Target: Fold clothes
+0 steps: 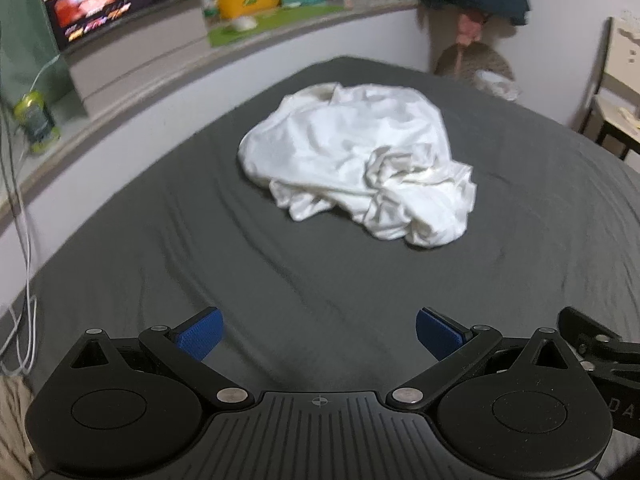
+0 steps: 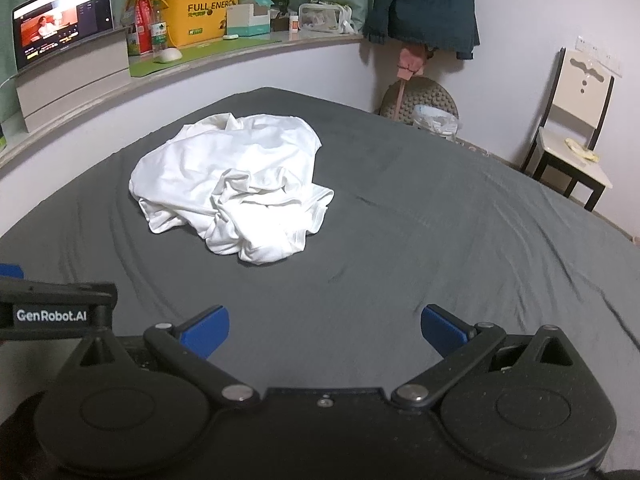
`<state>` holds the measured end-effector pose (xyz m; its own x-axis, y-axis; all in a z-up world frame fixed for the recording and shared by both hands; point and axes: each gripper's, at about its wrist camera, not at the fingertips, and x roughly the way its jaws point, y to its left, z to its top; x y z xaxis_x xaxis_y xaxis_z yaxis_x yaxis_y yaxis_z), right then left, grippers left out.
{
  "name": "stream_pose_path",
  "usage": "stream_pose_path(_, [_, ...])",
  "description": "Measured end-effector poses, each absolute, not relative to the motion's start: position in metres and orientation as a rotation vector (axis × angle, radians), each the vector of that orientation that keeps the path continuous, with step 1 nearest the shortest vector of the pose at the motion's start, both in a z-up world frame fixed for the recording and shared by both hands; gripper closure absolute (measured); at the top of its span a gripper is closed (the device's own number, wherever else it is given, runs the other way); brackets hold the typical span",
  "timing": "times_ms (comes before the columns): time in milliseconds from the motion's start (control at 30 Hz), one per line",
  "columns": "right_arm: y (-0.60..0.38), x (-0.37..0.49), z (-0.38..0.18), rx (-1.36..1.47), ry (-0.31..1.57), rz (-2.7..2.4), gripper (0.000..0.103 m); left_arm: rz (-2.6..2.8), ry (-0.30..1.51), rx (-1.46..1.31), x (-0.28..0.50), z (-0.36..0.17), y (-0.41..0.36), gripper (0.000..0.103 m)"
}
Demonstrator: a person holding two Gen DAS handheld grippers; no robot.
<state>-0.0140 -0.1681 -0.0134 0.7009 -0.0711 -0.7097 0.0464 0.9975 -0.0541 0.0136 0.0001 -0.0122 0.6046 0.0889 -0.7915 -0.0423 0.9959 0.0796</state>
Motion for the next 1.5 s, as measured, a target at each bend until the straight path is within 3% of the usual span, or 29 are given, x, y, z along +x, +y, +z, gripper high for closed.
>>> stream_pose_path(833, [-0.177,0.005,-0.028,-0.058,0.75,-0.118,0.0,0.044,0.848,0.01,0.018,-0.03,0.008,0.0])
stream_pose_path(1033, [-0.185,0.01,-0.054,0.059,0.863,-0.038,0.0,0.004,0.89,-0.004,0.022,-0.045,0.013,0.0])
stream_pose_path(1200, [-0.194,0.021,-0.078,0.164,0.814,0.069,0.0,-0.051,0.871,-0.017,0.02,-0.057,0.027,0.0])
stream_pose_path(1367, [-0.174,0.067,-0.11,-0.087,0.763,0.055,0.0,-0.015,0.842,0.06,0.021,-0.071,0.037,0.0])
stream_pose_path(1400, [-0.169,0.08,-0.117,-0.135,0.763,0.061,0.001,0.001,0.841,0.058,0.021,-0.073,0.039,0.0])
stream_pose_path(1467, [-0.161,0.101,-0.125,-0.167,0.735,0.071,0.019,0.032,0.842,0.026,0.02,-0.079,0.046,0.0])
stream_pose_path(1500, [-0.157,0.112,-0.127,-0.165,0.717,0.081,0.021,0.042,0.846,0.008,0.019,-0.082,0.049,0.0])
